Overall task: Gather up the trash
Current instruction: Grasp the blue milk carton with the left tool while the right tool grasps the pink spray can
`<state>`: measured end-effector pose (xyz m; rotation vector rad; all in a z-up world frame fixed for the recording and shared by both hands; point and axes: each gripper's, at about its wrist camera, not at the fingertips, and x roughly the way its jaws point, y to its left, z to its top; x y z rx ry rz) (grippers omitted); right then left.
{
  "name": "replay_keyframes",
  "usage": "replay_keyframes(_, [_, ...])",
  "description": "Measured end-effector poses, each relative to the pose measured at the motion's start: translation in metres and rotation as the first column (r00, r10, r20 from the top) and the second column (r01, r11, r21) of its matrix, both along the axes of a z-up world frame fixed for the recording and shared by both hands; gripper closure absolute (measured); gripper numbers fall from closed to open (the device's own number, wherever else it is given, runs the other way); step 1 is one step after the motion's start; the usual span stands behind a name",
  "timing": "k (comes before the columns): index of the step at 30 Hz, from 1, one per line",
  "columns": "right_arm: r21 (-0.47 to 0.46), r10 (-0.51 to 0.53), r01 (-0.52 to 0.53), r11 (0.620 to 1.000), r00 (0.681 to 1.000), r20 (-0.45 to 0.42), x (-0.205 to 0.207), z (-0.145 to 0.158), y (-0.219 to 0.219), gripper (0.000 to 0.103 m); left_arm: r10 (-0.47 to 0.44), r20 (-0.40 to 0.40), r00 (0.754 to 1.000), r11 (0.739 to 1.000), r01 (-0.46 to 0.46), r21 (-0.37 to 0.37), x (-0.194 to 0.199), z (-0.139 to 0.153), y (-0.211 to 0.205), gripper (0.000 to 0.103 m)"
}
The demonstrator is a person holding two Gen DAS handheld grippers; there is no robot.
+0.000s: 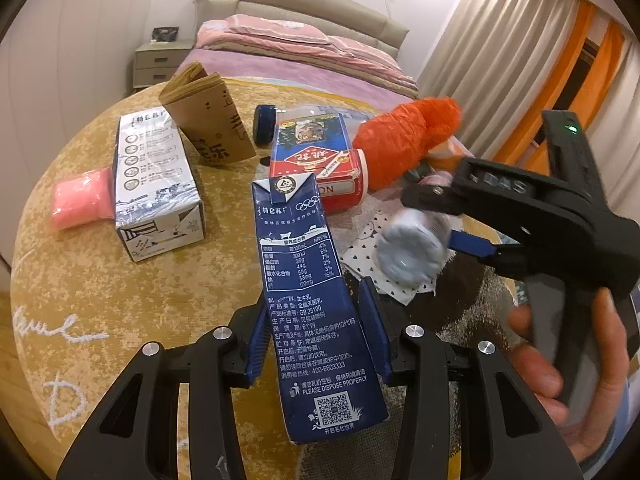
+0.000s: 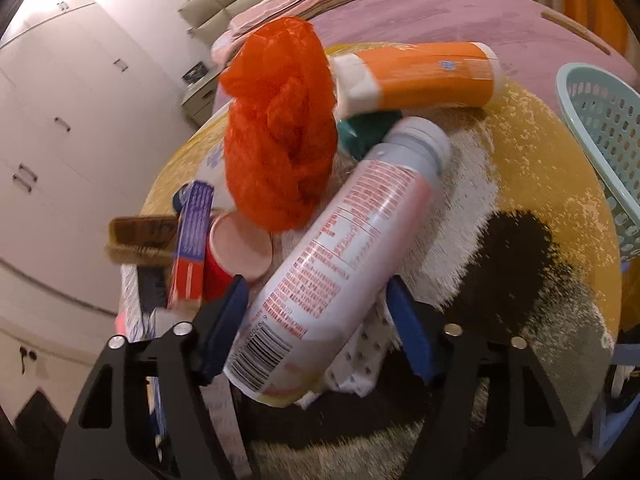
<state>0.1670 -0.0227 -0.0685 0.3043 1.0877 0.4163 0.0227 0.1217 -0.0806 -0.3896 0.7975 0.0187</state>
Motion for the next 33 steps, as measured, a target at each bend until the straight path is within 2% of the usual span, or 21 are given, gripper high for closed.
replay_keyframes(6, [-0.058, 0.172, -0.171, 0.984, 0.985, 0.017, -0.020, 0.002, -0.024, 0.050, -0.005, -0.008, 1.000, 1.000, 0.005, 0.006, 0.003, 0.002, -0.004, 0.063])
replay_keyframes(10, [-0.142, 0.226, -0.217, 0.966, 0.973, 0.053, -0.032, 0.007, -0.044, 0.055, -0.003, -0.018, 1.000, 1.000, 0.003, -0.005, 0.008, -0.002, -0.007, 0.060])
replay_keyframes(14, [-0.185, 0.218, -0.202, 0.962, 0.973, 0.072, -0.035, 0.006, -0.055, 0.057, 0.001, -0.027, 1.000, 1.000, -0.001, 0.012, 0.011, -0.003, -0.012, 0.058])
replay_keyframes(16, [-0.176, 0.212, -0.198, 0.964, 0.975, 0.068, -0.031, 0.002, -0.058, 0.057, 0.002, -0.030, 1.000, 1.000, -0.001, 0.017, 0.014, -0.003, -0.014, 0.057])
replay_keyframes(18, [-0.159, 0.202, -0.190, 0.969, 0.977, 0.068, -0.026, 0.002, -0.056, 0.056, 0.005, -0.036, 0.999, 1.000, -0.004, 0.022, 0.016, -0.004, -0.013, 0.056])
replay_keyframes(23, [-0.209, 0.169, -0.147, 0.967, 0.982, 0.090, -0.010, -0.004, -0.039, 0.050, 0.019, -0.040, 0.999, 0.999, -0.018, 0.035, 0.021, -0.005, -0.012, 0.056])
replay_keyframes(26, [-0.190, 0.162, -0.144, 0.971, 0.983, 0.084, -0.003, -0.009, -0.035, 0.050, 0.020, -0.044, 0.999, 0.999, -0.019, 0.041, 0.023, -0.005, -0.011, 0.056])
replay_keyframes(30, [-0.203, 0.160, -0.140, 0.969, 0.983, 0.087, 0.003, -0.014, -0.030, 0.051, 0.012, -0.054, 0.998, 0.999, -0.010, 0.045, 0.027, -0.008, -0.013, 0.059])
replay_keyframes(32, [-0.193, 0.174, -0.153, 0.969, 0.980, 0.099, 0.002, -0.013, -0.030, 0.055, 0.006, -0.051, 0.999, 0.999, -0.003, 0.046, 0.027, -0.007, -0.015, 0.065])
replay_keyframes(33, [-0.187, 0.181, -0.160, 0.969, 0.978, 0.105, 0.002, -0.012, -0.030, 0.056, 0.004, -0.049, 0.999, 0.999, -0.002, 0.041, 0.027, -0.006, -0.015, 0.071])
